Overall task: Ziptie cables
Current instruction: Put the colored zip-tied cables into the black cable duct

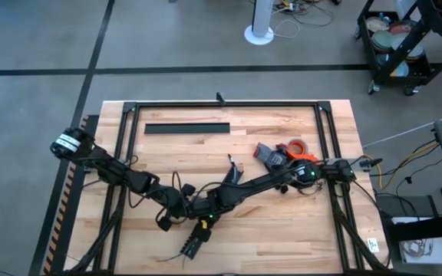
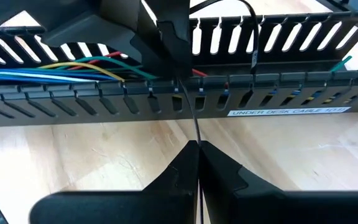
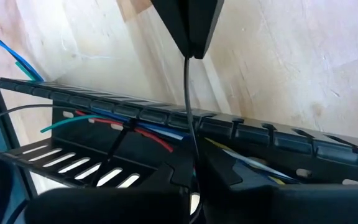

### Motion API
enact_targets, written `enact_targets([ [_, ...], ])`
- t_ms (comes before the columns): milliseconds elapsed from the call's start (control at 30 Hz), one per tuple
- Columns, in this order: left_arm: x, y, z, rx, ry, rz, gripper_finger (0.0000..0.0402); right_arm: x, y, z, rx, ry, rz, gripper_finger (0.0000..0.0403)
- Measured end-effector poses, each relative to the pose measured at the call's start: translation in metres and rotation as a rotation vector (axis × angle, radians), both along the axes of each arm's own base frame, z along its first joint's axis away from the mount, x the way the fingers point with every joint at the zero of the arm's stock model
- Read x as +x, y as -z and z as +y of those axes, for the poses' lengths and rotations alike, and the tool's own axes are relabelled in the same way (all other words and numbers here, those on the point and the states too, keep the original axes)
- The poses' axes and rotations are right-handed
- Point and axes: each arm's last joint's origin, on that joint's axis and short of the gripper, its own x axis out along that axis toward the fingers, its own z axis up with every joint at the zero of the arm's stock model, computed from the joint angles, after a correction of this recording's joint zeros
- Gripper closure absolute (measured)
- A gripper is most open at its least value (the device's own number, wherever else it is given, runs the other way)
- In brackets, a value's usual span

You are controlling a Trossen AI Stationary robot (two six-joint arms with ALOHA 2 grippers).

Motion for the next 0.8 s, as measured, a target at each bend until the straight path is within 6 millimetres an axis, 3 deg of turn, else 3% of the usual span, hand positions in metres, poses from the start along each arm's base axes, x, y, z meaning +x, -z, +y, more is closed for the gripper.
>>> enact_targets([
  [800, 0.0016, 0.0033, 0.0045, 0.013, -0.052, 0.019, 0.0402, -0.0017, 0.0104, -0.0012, -0.005, 0.014, 0.004, 0.0403],
])
